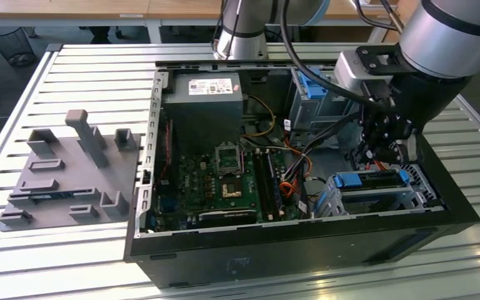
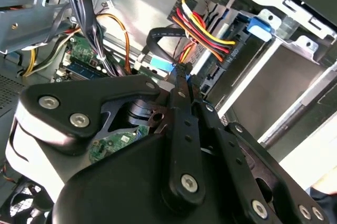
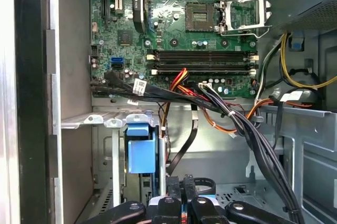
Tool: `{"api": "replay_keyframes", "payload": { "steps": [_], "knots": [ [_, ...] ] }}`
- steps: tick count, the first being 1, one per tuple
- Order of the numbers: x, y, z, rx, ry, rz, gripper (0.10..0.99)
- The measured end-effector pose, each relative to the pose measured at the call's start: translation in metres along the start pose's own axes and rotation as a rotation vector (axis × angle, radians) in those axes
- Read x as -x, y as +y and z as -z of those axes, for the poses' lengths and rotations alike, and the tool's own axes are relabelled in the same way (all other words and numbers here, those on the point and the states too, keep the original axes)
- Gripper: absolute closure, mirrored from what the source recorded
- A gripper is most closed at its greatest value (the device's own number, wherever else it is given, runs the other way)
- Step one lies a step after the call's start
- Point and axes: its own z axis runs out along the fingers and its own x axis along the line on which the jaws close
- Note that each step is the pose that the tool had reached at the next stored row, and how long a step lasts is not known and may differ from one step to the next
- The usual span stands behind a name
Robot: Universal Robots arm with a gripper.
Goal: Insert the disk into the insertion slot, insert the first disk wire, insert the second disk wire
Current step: 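Insert the second disk wire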
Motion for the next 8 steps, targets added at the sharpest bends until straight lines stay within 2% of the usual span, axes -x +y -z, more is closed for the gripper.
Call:
{"api": "replay_keyframes", "payload": {
  "steps": [8],
  "knots": [
    [-0.0058, -0.0002, 0.0003, 0.000, 0.0000, 0.000, 0.937]
  ]
}}
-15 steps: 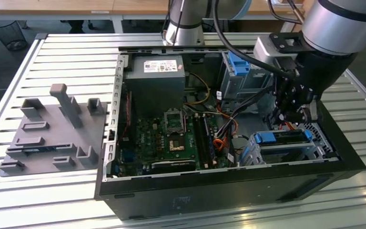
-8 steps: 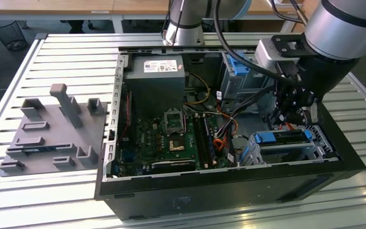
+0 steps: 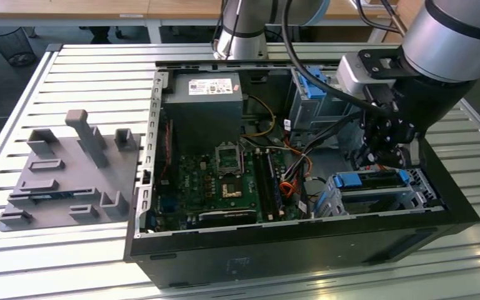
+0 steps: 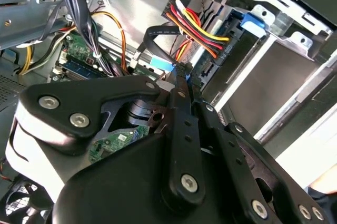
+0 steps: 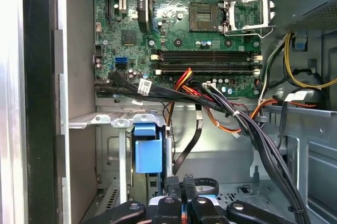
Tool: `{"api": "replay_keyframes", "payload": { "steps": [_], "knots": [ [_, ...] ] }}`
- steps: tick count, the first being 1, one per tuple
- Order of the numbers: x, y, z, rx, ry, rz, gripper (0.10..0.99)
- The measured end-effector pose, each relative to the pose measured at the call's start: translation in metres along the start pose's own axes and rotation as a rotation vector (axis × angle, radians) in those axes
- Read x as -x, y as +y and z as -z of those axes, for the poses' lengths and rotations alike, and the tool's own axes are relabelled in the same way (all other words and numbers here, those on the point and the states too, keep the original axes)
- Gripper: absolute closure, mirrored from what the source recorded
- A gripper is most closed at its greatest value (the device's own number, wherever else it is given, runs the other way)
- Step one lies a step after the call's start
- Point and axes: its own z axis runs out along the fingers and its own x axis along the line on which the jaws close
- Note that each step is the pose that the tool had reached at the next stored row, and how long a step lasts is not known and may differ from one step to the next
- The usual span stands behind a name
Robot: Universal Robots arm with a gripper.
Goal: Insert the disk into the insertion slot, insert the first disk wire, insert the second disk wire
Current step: 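Insert the second disk wire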
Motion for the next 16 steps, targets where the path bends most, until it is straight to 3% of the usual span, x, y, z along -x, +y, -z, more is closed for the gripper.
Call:
{"api": "replay_keyframes", "payload": {
  "steps": [7, 16],
  "knots": [
    [-0.0073, -0.0002, 0.0004, 0.000, 0.0000, 0.000, 0.937],
    [-0.0099, -0.0020, -0.0001, 0.000, 0.0001, 0.000, 0.937]
  ]
}}
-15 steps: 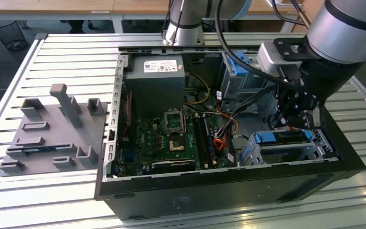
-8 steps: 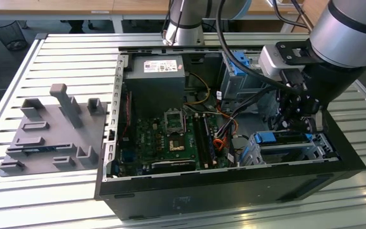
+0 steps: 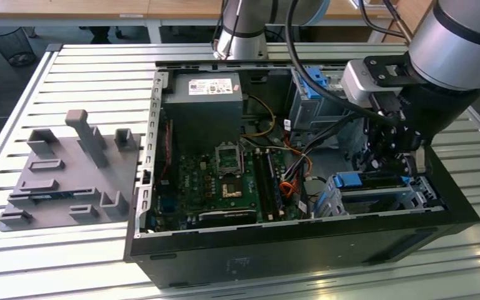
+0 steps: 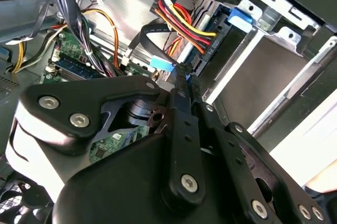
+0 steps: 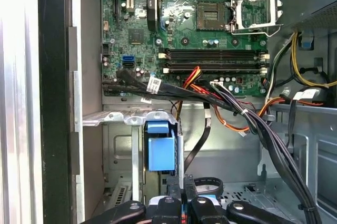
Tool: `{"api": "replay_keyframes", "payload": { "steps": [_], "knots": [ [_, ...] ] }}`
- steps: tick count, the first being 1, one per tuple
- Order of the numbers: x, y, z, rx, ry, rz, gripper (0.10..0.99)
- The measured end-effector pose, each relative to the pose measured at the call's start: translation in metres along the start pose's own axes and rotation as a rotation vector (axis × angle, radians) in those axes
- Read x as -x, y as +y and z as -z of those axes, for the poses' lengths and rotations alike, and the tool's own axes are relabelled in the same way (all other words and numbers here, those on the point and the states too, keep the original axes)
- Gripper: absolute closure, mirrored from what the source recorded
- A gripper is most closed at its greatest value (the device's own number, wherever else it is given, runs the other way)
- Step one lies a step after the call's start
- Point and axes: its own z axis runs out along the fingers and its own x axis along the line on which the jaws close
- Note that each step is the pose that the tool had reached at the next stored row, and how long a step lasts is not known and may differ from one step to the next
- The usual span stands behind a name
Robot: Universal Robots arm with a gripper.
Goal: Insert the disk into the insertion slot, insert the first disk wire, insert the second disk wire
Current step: 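Insert the second disk wire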
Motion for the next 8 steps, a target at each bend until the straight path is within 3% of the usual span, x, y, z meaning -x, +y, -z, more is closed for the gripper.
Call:
{"api": "replay_keyframes", "payload": {
  "steps": [4, 8],
  "knots": [
    [-0.0060, -0.0002, -0.0003, 0.000, -0.0010, 0.000, 0.937],
    [-0.0070, -0.0009, -0.0007, 0.000, -0.0010, 0.000, 0.937]
  ]
}}
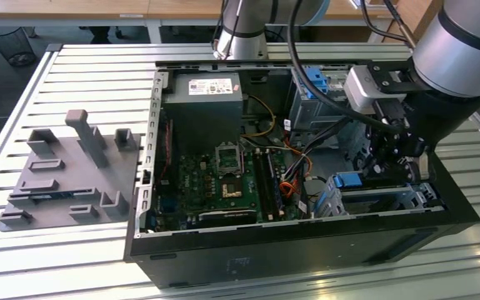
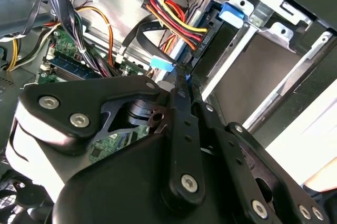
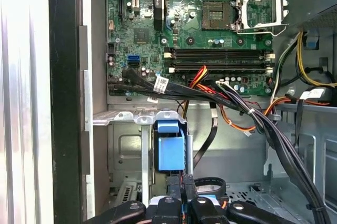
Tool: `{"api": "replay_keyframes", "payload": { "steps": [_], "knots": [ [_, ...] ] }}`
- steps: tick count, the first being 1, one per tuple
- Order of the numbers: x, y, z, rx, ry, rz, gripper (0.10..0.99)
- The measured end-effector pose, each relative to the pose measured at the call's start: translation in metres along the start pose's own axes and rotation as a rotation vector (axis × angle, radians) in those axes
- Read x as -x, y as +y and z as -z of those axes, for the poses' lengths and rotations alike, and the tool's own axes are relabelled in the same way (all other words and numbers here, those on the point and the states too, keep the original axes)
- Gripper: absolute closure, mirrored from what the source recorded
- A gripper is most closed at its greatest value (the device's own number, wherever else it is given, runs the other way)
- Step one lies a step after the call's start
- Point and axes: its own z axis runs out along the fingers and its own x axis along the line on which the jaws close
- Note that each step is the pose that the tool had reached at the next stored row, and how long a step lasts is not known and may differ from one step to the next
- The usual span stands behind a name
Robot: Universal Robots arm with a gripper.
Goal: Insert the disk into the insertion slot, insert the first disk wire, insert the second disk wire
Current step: 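Insert the second disk wire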
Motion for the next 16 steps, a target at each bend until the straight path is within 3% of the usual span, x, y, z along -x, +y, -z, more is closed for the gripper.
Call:
{"api": "replay_keyframes", "payload": {
  "steps": [16],
  "knots": [
    [0.0002, -0.0023, -0.0029, 0.002, -0.0023, 0.026, 0.937]
  ]
}}
